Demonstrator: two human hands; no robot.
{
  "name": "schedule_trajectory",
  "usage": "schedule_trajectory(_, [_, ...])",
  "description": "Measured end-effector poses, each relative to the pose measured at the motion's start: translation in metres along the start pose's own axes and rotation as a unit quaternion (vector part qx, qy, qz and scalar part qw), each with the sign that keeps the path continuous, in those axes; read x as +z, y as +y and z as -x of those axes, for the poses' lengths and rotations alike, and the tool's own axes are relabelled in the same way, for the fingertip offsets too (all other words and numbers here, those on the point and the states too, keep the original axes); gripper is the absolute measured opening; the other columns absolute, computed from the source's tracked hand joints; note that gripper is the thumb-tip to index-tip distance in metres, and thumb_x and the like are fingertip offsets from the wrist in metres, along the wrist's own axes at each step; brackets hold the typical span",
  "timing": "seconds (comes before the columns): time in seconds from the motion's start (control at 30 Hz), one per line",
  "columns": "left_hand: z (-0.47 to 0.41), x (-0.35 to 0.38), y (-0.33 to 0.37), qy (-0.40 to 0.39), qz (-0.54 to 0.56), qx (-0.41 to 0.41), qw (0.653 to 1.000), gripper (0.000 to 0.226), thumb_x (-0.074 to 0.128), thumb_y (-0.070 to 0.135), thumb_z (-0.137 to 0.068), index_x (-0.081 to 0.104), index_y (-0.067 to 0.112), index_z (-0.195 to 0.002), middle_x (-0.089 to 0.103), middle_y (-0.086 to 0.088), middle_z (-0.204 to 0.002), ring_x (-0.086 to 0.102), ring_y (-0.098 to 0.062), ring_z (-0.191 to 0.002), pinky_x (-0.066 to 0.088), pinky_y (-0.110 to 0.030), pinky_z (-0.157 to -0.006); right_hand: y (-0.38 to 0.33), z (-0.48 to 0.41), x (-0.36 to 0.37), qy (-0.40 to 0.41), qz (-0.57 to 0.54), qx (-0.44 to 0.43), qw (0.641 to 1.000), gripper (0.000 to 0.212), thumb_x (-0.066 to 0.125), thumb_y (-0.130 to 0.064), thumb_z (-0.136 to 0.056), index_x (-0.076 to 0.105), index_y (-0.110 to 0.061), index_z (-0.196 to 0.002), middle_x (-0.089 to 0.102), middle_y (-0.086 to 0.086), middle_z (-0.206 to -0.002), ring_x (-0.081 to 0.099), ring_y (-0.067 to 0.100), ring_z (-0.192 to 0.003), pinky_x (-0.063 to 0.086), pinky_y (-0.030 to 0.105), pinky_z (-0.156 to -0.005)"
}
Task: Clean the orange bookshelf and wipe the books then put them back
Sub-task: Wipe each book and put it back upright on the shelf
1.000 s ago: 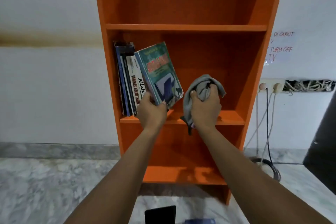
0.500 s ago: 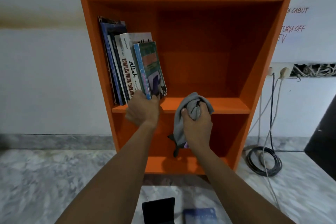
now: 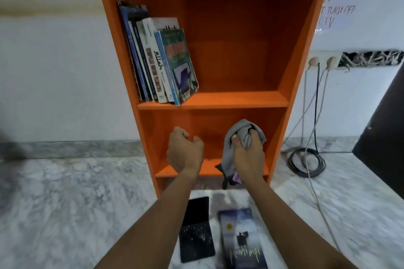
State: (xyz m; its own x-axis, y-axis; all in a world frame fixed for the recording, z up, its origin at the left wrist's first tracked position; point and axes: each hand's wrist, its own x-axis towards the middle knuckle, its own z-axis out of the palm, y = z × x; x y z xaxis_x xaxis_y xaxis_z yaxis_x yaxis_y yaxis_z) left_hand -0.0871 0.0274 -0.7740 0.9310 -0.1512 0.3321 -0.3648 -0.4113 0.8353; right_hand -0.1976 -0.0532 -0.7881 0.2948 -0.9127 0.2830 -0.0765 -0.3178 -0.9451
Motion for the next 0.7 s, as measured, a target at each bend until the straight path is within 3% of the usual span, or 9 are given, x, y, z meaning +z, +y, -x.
schedule_trajectory(0.07, [0.036, 0.009, -0.028, -0.046, -0.017, 0.015, 0.999, 0.017, 0.063, 0.016, -0.079, 0.046, 0.018, -0.084, 0.055, -0.001, -0.081, 0.049, -0.025, -0.071, 0.031, -0.033, -0.060, 0.024, 0.013, -0.003, 0.002, 0.037, 0.028, 0.999, 0.010, 0.054, -0.028, -0.103, 0.052, -0.020, -0.108, 0.063, 0.002, -0.103, 0.062, 0.018, -0.084, 0.049, 0.036, -0.070])
schedule_trajectory(0.17, [0.097, 0.028, -0.080, -0.183, -0.055, 0.005, 0.982, 0.015, 0.059, 0.009, -0.081, 0.046, 0.014, -0.087, 0.053, -0.006, -0.079, 0.044, -0.026, -0.066, 0.024, -0.033, -0.053, 0.077, 0.037, -0.015, -0.009, 0.138, 0.113, 0.984, 0.035, 0.053, -0.032, -0.098, 0.055, -0.007, -0.124, 0.053, 0.014, -0.134, 0.060, 0.030, -0.094, 0.049, 0.040, -0.075])
schedule_trajectory(0.23, [0.131, 0.039, -0.115, -0.287, -0.112, -0.035, 0.951, 0.016, 0.063, 0.017, -0.083, 0.049, 0.017, -0.091, 0.058, -0.005, -0.081, 0.054, -0.027, -0.069, 0.035, -0.032, -0.053, 0.112, 0.056, -0.029, -0.032, 0.160, 0.172, 0.971, 0.044, 0.048, -0.033, -0.089, 0.055, -0.004, -0.122, 0.047, 0.010, -0.137, 0.058, 0.034, -0.095, 0.049, 0.044, -0.079])
schedule_trajectory(0.3, [0.159, 0.051, -0.148, -0.386, -0.153, -0.090, 0.905, 0.023, 0.066, 0.027, -0.082, 0.057, 0.018, -0.101, 0.068, -0.007, -0.099, 0.066, -0.030, -0.089, 0.051, -0.033, -0.070, 0.142, 0.071, -0.041, -0.060, 0.163, 0.231, 0.957, 0.046, 0.047, -0.035, -0.083, 0.052, -0.007, -0.119, 0.037, 0.002, -0.126, 0.052, 0.030, -0.097, 0.048, 0.044, -0.087])
schedule_trajectory(0.37, [0.183, 0.064, -0.174, -0.452, -0.170, -0.140, 0.865, 0.031, 0.064, 0.032, -0.086, 0.061, 0.015, -0.112, 0.068, -0.009, -0.117, 0.064, -0.031, -0.110, 0.049, -0.032, -0.086, 0.171, 0.084, -0.051, -0.097, 0.178, 0.249, 0.947, 0.041, 0.056, -0.034, -0.081, 0.051, -0.012, -0.114, 0.035, -0.002, -0.120, 0.045, 0.021, -0.097, 0.040, 0.034, -0.084])
schedule_trajectory(0.43, [0.202, 0.072, -0.189, -0.479, -0.151, -0.194, 0.843, 0.026, 0.063, 0.030, -0.087, 0.060, 0.012, -0.105, 0.068, -0.012, -0.119, 0.063, -0.031, -0.109, 0.049, -0.033, -0.087, 0.195, 0.095, -0.056, -0.150, 0.231, 0.254, 0.927, 0.037, 0.058, -0.023, -0.088, 0.052, -0.013, -0.123, 0.040, -0.005, -0.125, 0.046, 0.021, -0.105, 0.033, 0.027, -0.085])
schedule_trajectory(0.53, [0.219, 0.085, -0.201, -0.472, -0.144, -0.233, 0.838, 0.020, 0.062, 0.022, -0.086, 0.057, 0.010, -0.101, 0.067, -0.014, -0.113, 0.062, -0.033, -0.104, 0.046, -0.034, -0.081, 0.230, 0.106, -0.056, -0.186, 0.269, 0.244, 0.913, 0.050, 0.051, -0.021, -0.077, 0.060, 0.002, -0.120, 0.063, 0.020, -0.123, 0.059, 0.042, -0.113, 0.046, 0.034, -0.088])
schedule_trajectory(0.6, [0.224, 0.092, -0.200, -0.441, -0.134, -0.247, 0.852, 0.023, 0.062, 0.022, -0.086, 0.056, 0.008, -0.104, 0.065, -0.015, -0.111, 0.060, -0.035, -0.105, 0.044, -0.035, -0.080, 0.238, 0.115, -0.058, -0.205, 0.281, 0.248, 0.904, 0.050, 0.055, -0.017, -0.080, 0.061, -0.003, -0.128, 0.066, 0.021, -0.124, 0.061, 0.041, -0.115, 0.049, 0.038, -0.093])
schedule_trajectory(0.7, [0.223, 0.102, -0.194, -0.405, -0.101, -0.320, 0.851, 0.036, 0.064, 0.024, -0.083, 0.054, 0.006, -0.114, 0.065, -0.014, -0.111, 0.061, -0.035, -0.107, 0.045, -0.034, -0.081, 0.248, 0.129, -0.062, -0.245, 0.309, 0.263, 0.881, 0.051, 0.056, -0.009, -0.092, 0.056, -0.013, -0.142, 0.065, 0.016, -0.134, 0.060, 0.037, -0.122, 0.044, 0.030, -0.091])
